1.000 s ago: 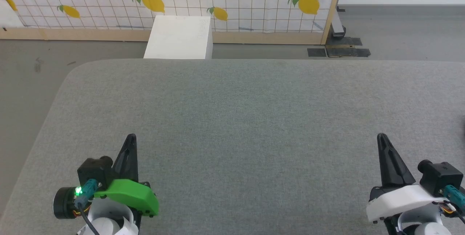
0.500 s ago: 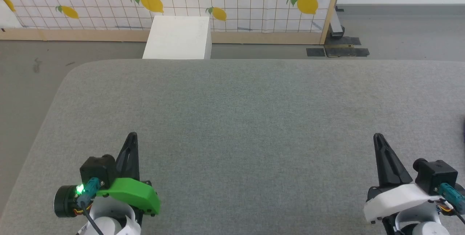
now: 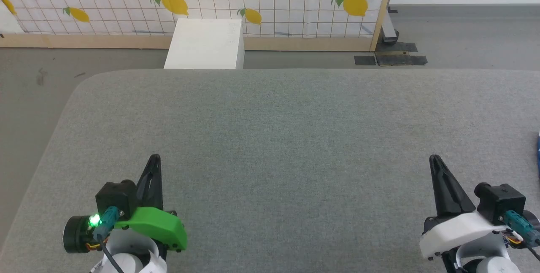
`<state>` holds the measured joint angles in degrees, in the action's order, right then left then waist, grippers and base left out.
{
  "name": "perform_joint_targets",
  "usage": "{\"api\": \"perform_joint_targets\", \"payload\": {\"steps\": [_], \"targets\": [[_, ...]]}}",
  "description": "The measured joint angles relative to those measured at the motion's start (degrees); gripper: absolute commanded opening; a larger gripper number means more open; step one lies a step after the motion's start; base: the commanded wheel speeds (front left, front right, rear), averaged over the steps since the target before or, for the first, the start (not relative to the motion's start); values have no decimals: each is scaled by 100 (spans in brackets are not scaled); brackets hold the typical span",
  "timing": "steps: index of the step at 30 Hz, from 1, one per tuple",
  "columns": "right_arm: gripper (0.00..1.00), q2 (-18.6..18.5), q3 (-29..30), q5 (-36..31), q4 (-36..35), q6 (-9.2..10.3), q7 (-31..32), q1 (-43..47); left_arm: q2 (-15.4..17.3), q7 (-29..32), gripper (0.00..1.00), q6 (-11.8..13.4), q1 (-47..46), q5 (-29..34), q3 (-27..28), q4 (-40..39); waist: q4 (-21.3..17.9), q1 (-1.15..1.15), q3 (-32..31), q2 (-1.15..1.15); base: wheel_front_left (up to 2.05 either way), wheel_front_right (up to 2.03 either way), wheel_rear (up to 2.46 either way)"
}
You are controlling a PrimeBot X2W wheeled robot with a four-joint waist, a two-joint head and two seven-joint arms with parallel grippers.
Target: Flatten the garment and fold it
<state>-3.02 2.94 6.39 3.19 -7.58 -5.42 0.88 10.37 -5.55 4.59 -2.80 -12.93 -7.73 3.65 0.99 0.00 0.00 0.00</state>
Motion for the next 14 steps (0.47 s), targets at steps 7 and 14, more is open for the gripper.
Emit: {"api": "perform_joint_targets", "payload": {"steps": [7,14], "targets": [[0,0,-36,-92,-40,0,76,0,-94,64,0,-55,21,124,99,-45,-12,0,0,0,0,0,0],[0,0,-65,-153,-69,0,140,0,-166,132,0,-107,46,296,177,-76,-24,0,0,0,0,0,0]]}}
